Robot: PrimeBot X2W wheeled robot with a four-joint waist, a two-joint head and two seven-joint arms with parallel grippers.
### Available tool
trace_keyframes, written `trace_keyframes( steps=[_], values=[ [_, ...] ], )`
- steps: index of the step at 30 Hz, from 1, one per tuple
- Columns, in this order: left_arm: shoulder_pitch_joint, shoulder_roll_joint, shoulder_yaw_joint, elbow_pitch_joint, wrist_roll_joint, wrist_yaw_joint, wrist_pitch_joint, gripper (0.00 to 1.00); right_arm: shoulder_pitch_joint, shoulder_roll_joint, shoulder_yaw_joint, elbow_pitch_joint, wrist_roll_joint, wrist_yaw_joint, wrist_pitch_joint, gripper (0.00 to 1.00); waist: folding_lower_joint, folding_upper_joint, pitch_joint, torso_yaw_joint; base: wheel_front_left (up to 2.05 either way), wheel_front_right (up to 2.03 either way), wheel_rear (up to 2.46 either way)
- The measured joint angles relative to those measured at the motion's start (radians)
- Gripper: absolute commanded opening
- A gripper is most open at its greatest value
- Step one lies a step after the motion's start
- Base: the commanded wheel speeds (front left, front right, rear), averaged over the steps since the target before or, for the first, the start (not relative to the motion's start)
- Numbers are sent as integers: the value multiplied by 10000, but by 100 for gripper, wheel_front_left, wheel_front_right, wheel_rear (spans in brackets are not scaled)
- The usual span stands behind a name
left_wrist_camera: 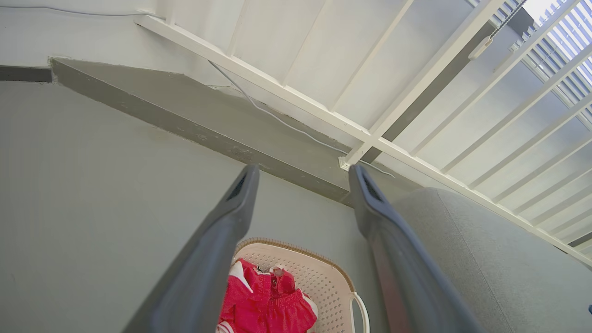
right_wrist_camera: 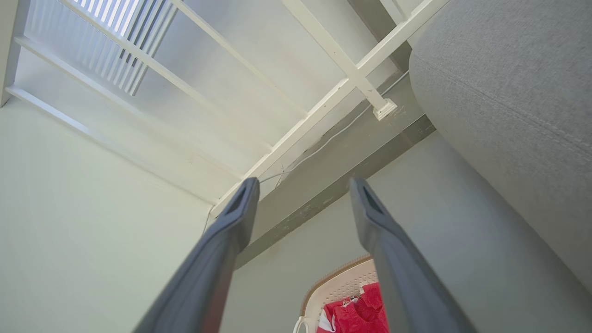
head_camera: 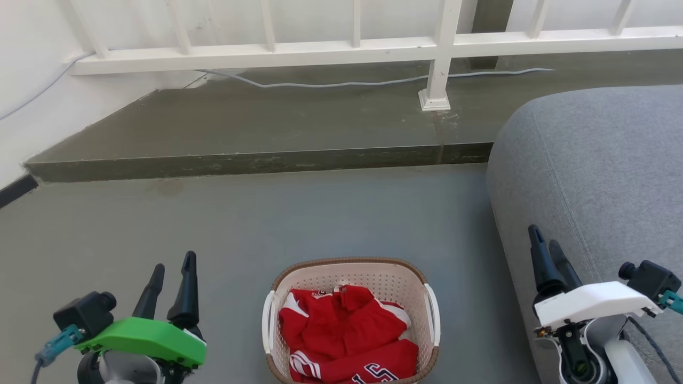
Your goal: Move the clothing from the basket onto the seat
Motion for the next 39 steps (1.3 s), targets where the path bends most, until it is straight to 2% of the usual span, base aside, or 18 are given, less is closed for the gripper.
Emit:
trace_keyframes(
  steps=[17, 24, 39],
  values=[
    [303, 92, -556, -384, 2428, 445, -556, 100, 150, -29, 589, -297, -2219, -332, -543, 100, 0, 0, -94, -30, 0, 0, 0],
    [419, 157, -775, -537, 3365, 554, -763, 100, 256, -61, 811, -445, -3225, -569, -771, 100, 0, 0, -162, -52, 0, 0, 0],
    [809, 268, -894, -926, 5402, 982, -1292, 100, 462, -104, 1267, -796, -5283, -857, -1260, 100, 0, 0, -304, -85, 0, 0, 0]
  ],
)
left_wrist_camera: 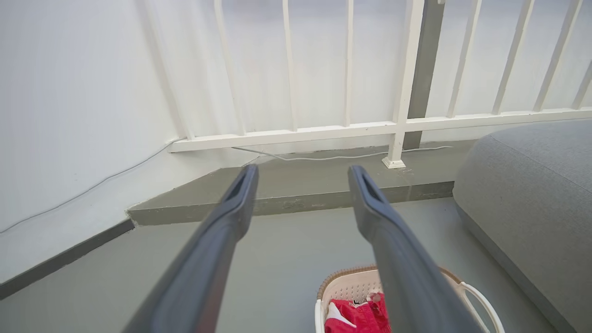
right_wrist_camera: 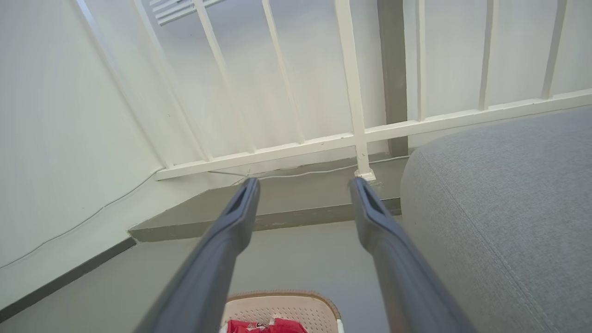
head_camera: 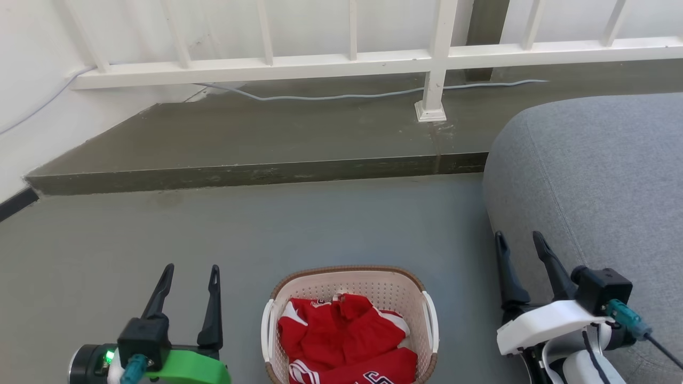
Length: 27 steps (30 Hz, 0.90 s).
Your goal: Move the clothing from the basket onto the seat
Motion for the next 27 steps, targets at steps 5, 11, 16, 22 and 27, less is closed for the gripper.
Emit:
trace_keyframes(
  steps=[5, 11, 16, 22, 27],
  values=[
    [57, 8, -203, -119, 629, 81, -209, 100, 0, -10, 167, -161, -688, -88, -194, 100, 0, 0, -25, -10, 0, 0, 0],
    [165, 33, -284, -196, 1243, 92, -349, 100, 10, -17, 322, -293, -1415, -247, -380, 100, 0, 0, -44, -22, 0, 0, 0],
    [176, 29, -274, -178, 1218, 92, -349, 100, 36, -17, 326, -295, -1429, -247, -380, 100, 0, 0, -38, -26, 0, 0, 0],
    [200, 15, -245, -123, 1116, 86, -349, 100, 51, -17, 314, -295, -1429, -247, -380, 100, 0, 1, -16, -30, 0, 0, 0],
    [201, 12, -224, -107, 1114, 73, -349, 100, 52, -15, 297, -295, -1429, -247, -380, 100, 0, 0, -4, -33, 0, 0, 0]
  ],
)
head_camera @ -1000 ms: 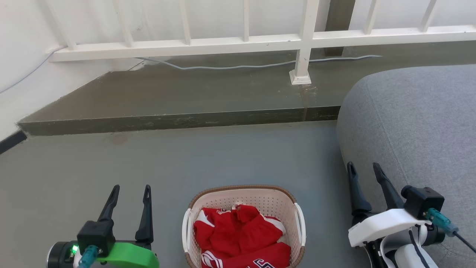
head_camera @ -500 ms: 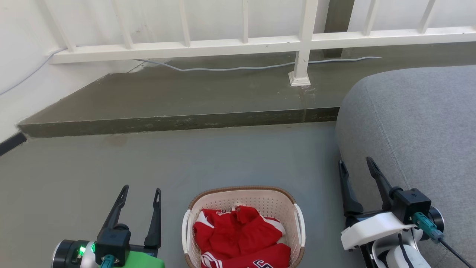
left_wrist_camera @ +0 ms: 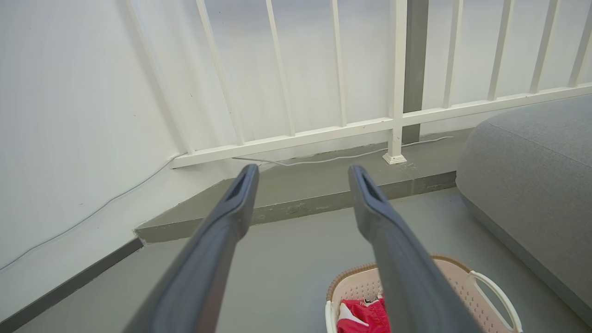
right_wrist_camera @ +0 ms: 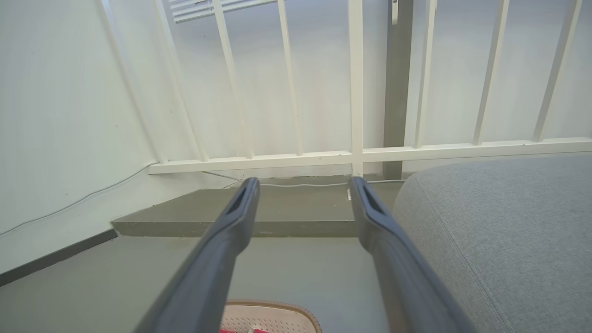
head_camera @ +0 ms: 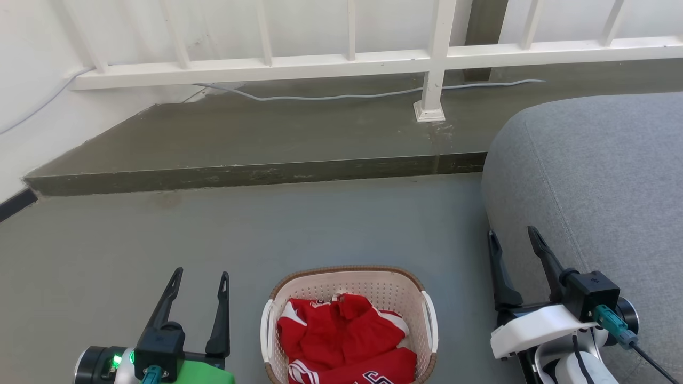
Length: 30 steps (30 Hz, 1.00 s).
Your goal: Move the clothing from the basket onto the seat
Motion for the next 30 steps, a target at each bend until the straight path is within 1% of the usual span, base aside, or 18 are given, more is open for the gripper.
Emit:
trace_keyframes(
  steps=[15, 22, 30],
  values=[
    [0, 0, 38, -21, 0, -58, 0, 100, 129, 6, -63, -46, -2, 2, 0, 100, 0, 0, 133, -5, 0, 0, 0],
    [0, 0, 31, -44, 0, -86, 0, 100, 129, 8, -65, -159, -23, 6, 0, 100, 0, 0, 430, -23, 0, 0, 0],
    [-53, 25, -2, -48, 23, -121, -2, 100, -3, 10, -226, -499, -75, 6, -2, 100, 0, 0, 1187, -81, 0, 0, 0]
  ],
)
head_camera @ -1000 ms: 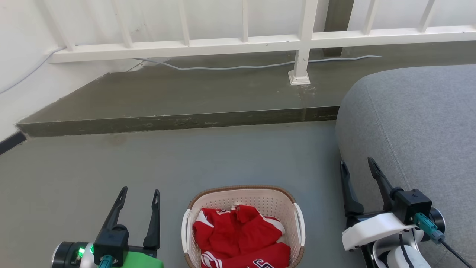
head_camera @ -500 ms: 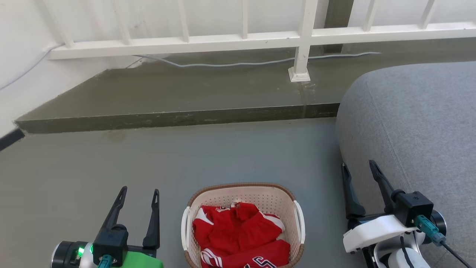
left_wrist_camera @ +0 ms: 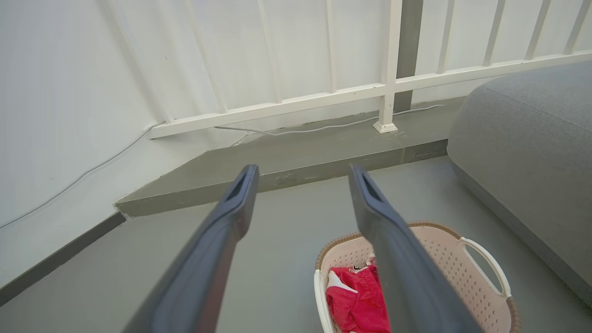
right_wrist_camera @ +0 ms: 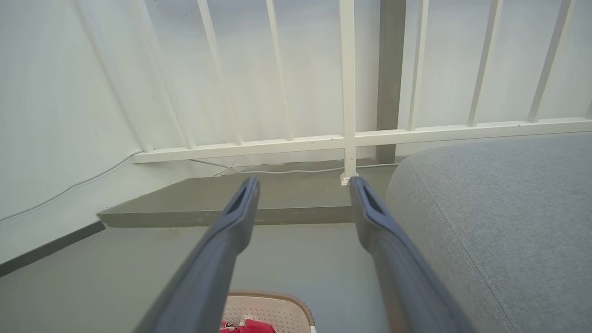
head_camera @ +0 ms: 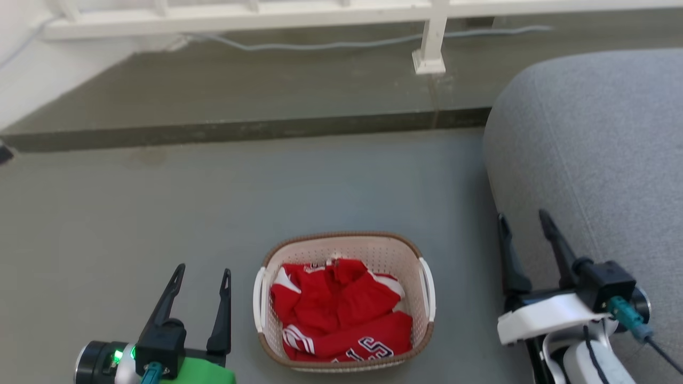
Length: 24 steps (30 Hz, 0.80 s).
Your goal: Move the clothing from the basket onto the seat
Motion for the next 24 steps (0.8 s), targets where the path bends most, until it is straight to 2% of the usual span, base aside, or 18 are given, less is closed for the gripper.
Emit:
trace_keyframes(
  steps=[15, 24],
  values=[
    [-1761, 174, -326, 1104, 332, -341, 207, 100, -1367, -46, -648, -577, -44, -8, -12, 100, 1, 0, 2000, -279, 0, 0, 0],
    [-3057, 295, -602, 2071, 658, -763, 594, 100, -2323, -36, -884, -823, -21, -10, -12, 100, 1, 0, 3267, -557, 0, 0, 0]
  ],
)
